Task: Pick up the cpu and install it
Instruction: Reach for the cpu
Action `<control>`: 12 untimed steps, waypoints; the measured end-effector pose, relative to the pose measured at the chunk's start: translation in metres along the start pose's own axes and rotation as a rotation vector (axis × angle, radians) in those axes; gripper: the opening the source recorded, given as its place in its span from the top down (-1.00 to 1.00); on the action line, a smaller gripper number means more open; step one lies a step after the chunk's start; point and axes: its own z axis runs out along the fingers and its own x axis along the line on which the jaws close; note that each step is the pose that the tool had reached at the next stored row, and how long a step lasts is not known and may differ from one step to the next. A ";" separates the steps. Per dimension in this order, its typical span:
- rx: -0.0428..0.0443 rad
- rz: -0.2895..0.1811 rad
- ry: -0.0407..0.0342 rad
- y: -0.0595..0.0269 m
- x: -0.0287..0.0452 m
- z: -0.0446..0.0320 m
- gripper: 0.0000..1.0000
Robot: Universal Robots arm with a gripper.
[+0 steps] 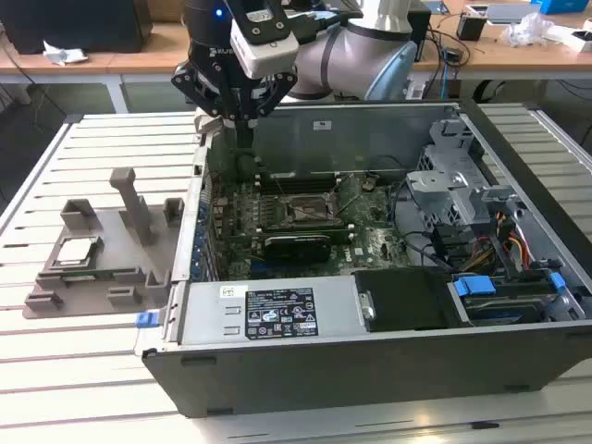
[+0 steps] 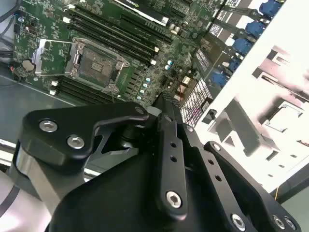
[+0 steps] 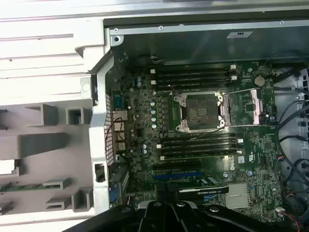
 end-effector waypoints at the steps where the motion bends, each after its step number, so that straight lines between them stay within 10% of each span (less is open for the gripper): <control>1: 0.0000 0.000 0.0000 -0.0002 0.0022 0.0000 0.79; 4: 0.0000 0.000 -0.0001 -0.0013 0.0169 -0.0004 0.79; 12: 0.0015 0.000 -0.0002 -0.0021 0.0274 -0.0007 0.79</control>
